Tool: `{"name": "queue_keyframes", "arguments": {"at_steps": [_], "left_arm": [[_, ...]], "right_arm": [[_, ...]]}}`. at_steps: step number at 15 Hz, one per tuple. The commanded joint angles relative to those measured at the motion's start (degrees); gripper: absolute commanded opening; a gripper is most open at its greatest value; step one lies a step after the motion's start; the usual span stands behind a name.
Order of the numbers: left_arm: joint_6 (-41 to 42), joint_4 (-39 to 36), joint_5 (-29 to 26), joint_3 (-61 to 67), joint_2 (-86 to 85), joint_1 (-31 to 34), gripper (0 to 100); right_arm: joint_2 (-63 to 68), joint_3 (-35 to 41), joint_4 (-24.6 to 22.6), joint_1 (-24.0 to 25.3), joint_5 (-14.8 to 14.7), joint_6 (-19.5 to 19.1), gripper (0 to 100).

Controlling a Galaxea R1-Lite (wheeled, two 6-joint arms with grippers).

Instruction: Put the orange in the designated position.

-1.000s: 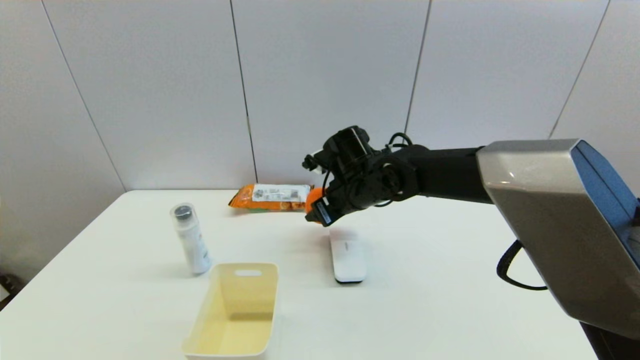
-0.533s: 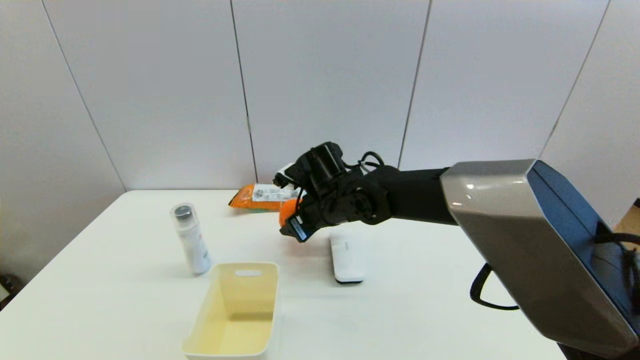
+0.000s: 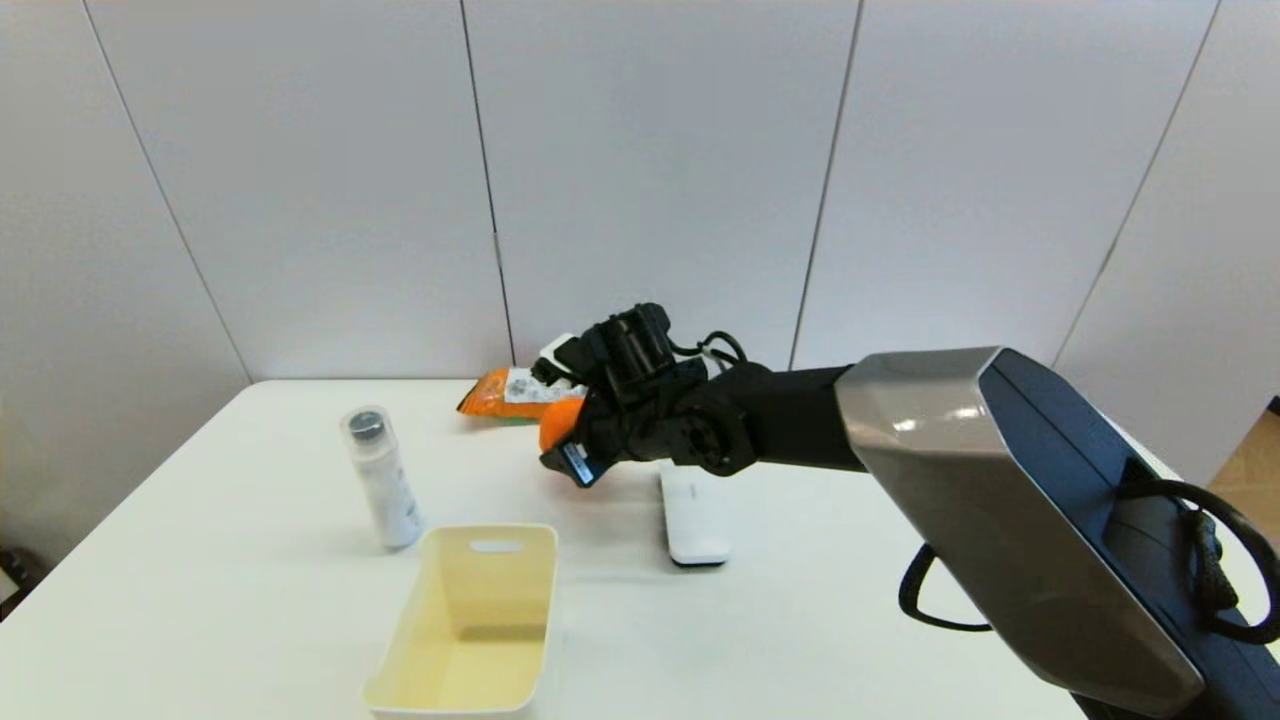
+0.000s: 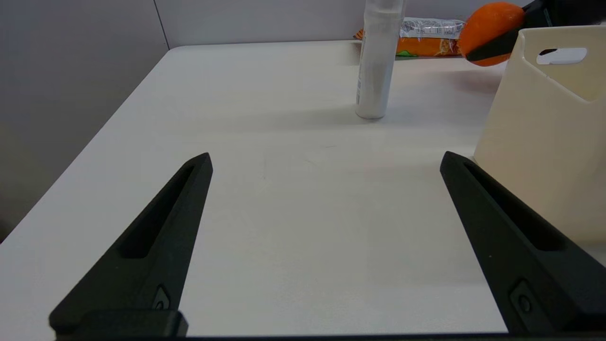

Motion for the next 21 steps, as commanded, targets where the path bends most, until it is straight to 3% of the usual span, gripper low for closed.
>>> {"name": "queue_keyframes", "arguments": {"at_steps": [1,7,11,14,21], "left_arm": [[0.0,0.0,0.0,0.0,0.0,0.0,100],[0.0,0.0,0.0,0.0,0.0,0.0,100],[0.0,0.0,0.0,0.0,0.0,0.0,100],[0.0,0.0,0.0,0.0,0.0,0.0,100],[0.0,0.0,0.0,0.0,0.0,0.0,100]], "right_arm": [[1.1,0.0,-5.1,0.9,0.3,-0.1,0],[3.8,-0.1,-19.5,3.1,0.4,0.1,0],[5.4,-0.1,-25.4,4.0,1.3,0.2,0],[6.4,-0.1,-26.8,4.1,3.8,0.0,0],[7.8,-0.2,-26.8,5.2,4.0,0.0,0]]}}
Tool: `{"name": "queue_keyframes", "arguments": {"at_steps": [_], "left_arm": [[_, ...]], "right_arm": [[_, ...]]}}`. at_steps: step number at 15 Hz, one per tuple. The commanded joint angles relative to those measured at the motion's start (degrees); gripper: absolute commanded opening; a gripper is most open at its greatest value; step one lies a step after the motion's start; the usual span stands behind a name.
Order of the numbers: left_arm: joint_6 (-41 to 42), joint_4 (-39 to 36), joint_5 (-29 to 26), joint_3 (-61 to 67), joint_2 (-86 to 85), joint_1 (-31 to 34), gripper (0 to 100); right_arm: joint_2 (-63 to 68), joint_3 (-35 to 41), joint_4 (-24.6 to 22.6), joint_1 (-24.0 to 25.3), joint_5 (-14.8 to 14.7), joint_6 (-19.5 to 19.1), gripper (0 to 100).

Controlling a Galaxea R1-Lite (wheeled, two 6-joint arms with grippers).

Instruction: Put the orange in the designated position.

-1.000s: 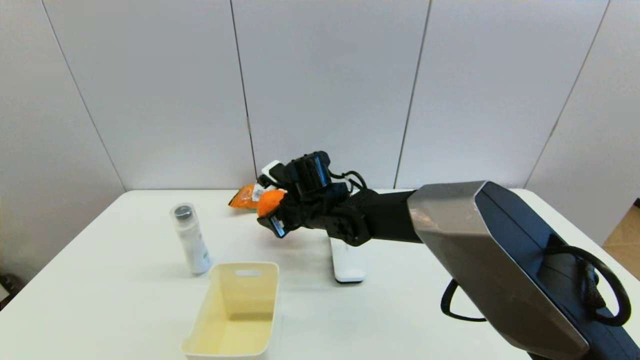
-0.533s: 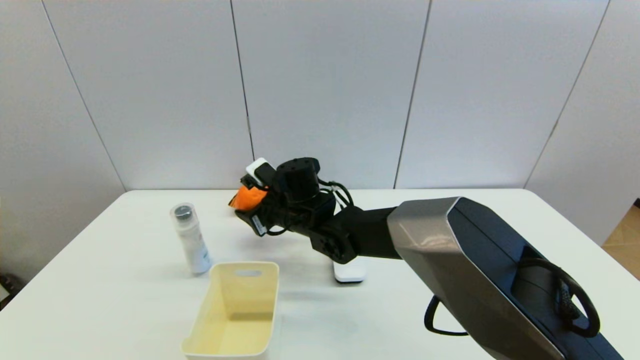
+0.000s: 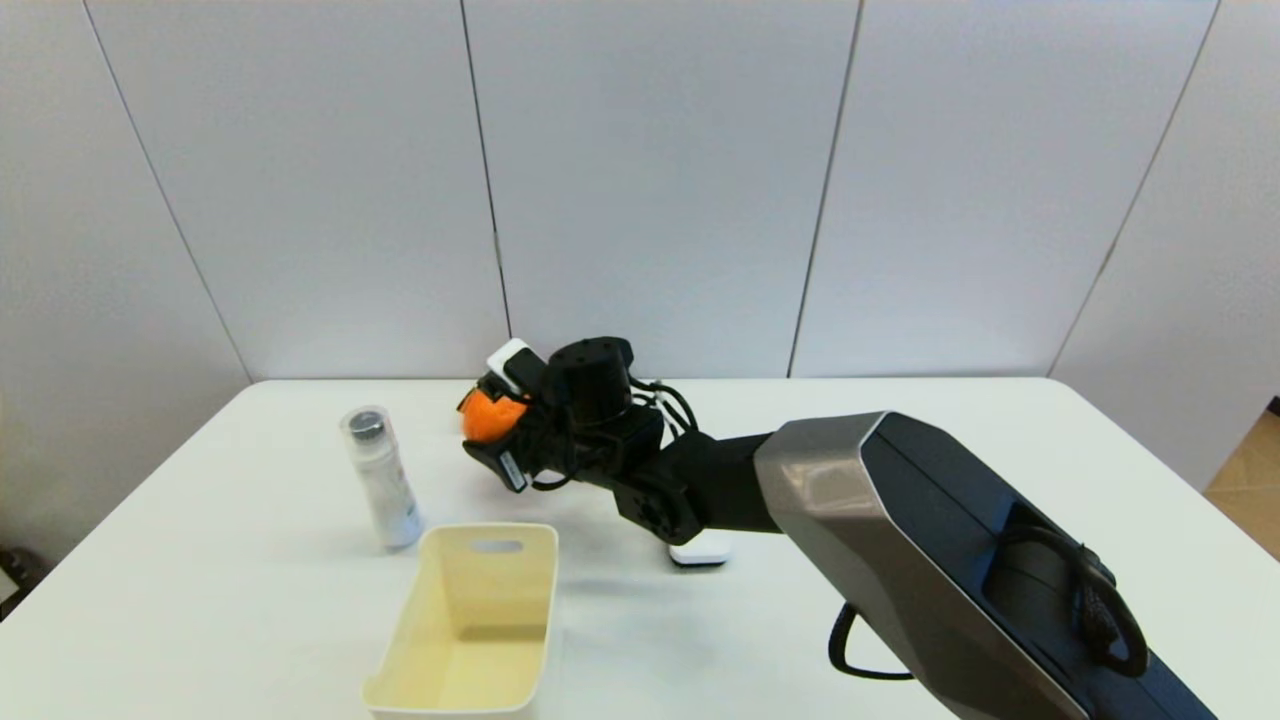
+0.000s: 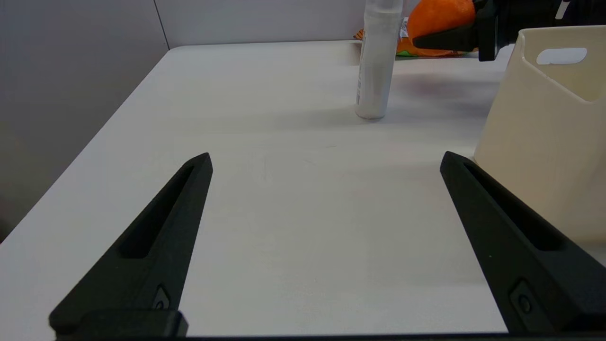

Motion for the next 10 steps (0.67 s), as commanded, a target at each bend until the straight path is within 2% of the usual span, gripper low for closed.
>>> {"name": "queue_keyframes", "arguments": {"at_steps": [1,4,7,10], "left_arm": [[0.0,0.0,0.0,0.0,0.0,0.0,100],[0.0,0.0,0.0,0.0,0.0,0.0,100],[0.0,0.0,0.0,0.0,0.0,0.0,100],[0.0,0.0,0.0,0.0,0.0,0.0,100]], "right_arm": [[0.9,0.0,-0.1,1.2,0.0,-0.2,0],[1.4,0.0,-0.3,1.8,0.0,-0.1,0],[2.3,-0.1,-3.3,2.1,0.1,-0.2,0],[3.1,-0.6,-3.7,2.1,0.1,-0.1,0]]}}
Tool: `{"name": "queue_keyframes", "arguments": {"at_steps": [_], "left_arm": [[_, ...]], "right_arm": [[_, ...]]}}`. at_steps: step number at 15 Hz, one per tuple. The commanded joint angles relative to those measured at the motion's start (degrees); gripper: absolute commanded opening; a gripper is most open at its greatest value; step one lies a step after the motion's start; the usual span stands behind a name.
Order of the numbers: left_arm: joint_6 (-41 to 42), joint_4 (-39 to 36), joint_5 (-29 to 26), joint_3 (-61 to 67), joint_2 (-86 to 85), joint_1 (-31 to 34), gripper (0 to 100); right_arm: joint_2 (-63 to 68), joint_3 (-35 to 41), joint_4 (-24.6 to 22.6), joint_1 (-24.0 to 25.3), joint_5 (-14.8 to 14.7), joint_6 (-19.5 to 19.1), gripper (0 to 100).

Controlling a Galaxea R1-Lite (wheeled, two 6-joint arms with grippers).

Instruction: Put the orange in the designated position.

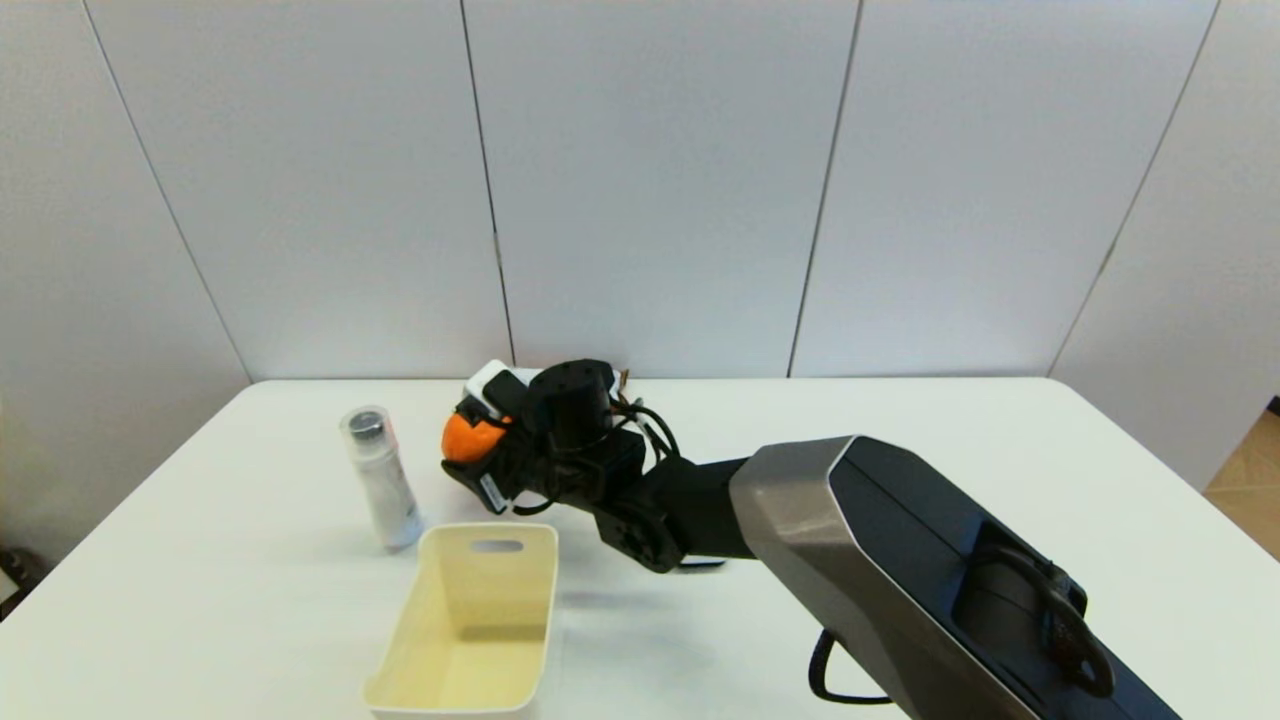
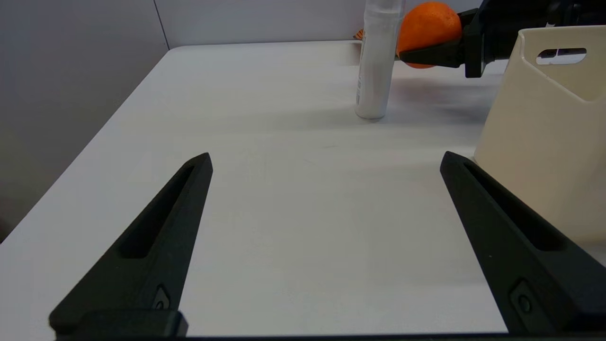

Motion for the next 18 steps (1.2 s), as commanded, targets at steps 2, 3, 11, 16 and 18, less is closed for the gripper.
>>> {"name": "queue_keyframes", "arguments": {"at_steps": [2,3,11,16,18], "left_arm": [[0.0,0.0,0.0,0.0,0.0,0.0,100],[0.0,0.0,0.0,0.0,0.0,0.0,100],[0.0,0.0,0.0,0.0,0.0,0.0,100],[0.0,0.0,0.0,0.0,0.0,0.0,100],[0.0,0.0,0.0,0.0,0.0,0.0,100]], "right_arm": [[1.0,-0.5,-0.3,0.1,0.2,0.0,0],[1.1,-0.5,-0.4,0.1,0.4,0.0,0],[2.2,-0.5,-6.1,0.3,5.3,0.1,0],[3.4,-0.5,-7.1,0.8,5.3,0.0,0],[3.5,-0.5,-7.3,1.0,5.3,0.0,0]]}}
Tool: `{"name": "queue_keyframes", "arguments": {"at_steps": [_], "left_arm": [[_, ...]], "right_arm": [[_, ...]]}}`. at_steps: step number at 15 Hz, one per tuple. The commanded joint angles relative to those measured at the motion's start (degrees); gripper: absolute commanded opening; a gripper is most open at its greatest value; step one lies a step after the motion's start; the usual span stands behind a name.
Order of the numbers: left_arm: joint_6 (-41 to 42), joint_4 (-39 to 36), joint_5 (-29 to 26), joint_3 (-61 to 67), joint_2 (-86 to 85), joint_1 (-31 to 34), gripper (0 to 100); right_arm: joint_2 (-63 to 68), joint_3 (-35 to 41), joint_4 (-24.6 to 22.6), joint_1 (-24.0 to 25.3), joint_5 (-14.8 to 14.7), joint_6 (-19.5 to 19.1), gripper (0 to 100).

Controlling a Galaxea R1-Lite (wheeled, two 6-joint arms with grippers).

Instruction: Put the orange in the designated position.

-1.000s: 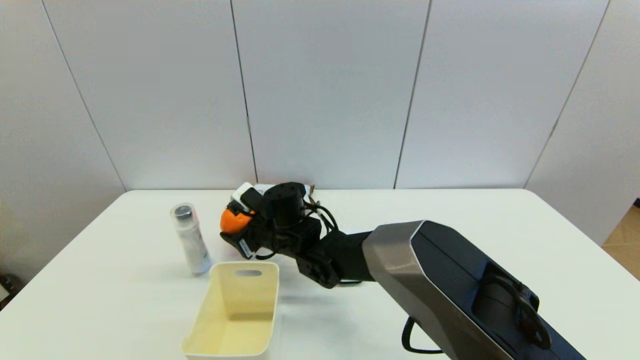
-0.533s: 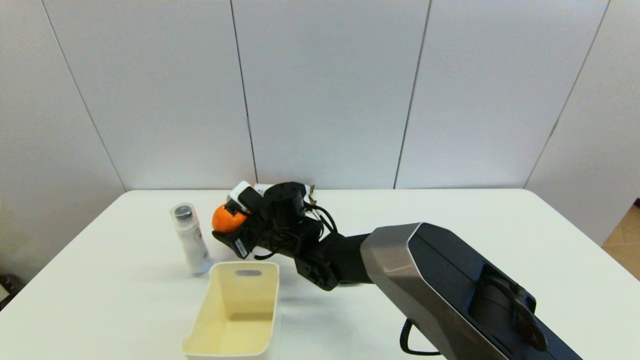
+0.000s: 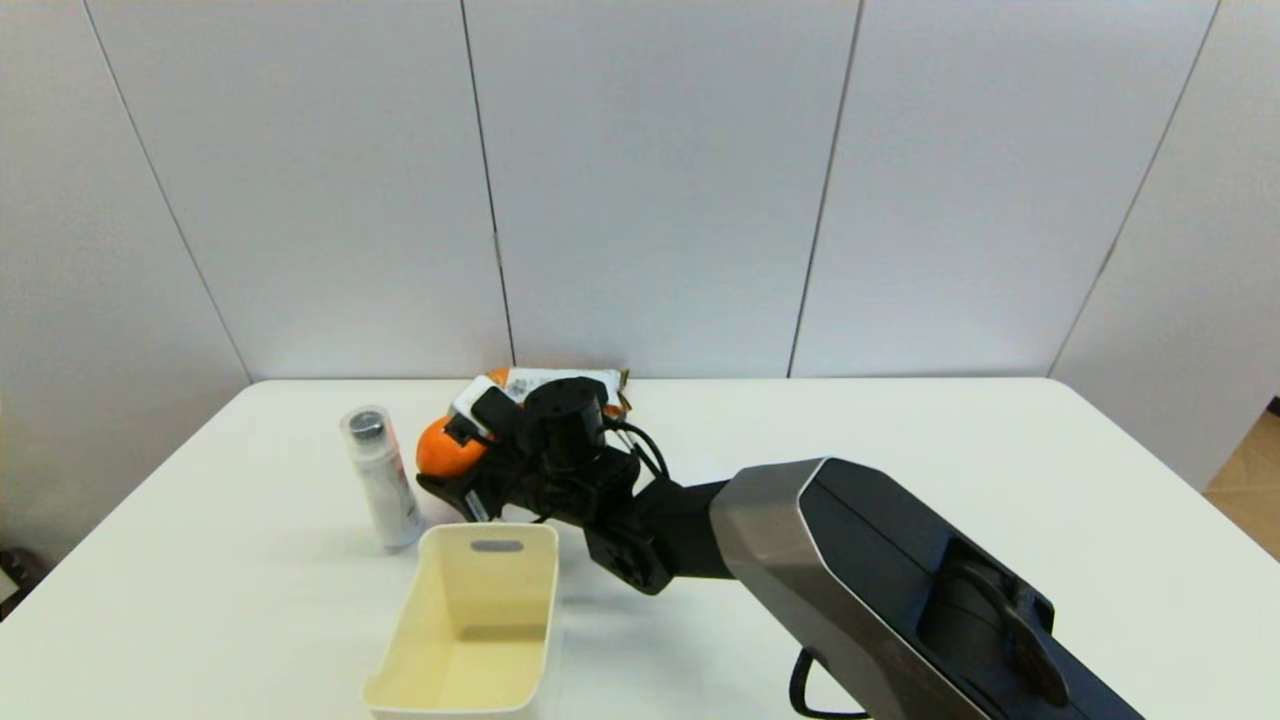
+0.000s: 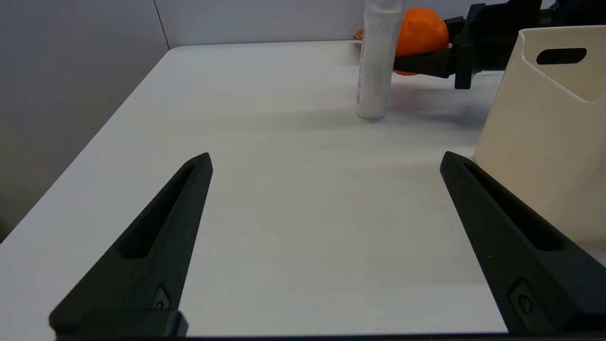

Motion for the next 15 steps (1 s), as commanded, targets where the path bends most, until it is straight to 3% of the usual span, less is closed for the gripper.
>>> {"name": "queue_keyframes", "arguments": {"at_steps": [1,15], "left_arm": [[0.0,0.0,0.0,0.0,0.0,0.0,100],[0.0,0.0,0.0,0.0,0.0,0.0,100]], "right_arm": [[0.8,-0.1,-0.3,0.3,0.1,-0.1,0],[1.7,0.0,-0.3,0.3,0.0,0.1,0]]}}
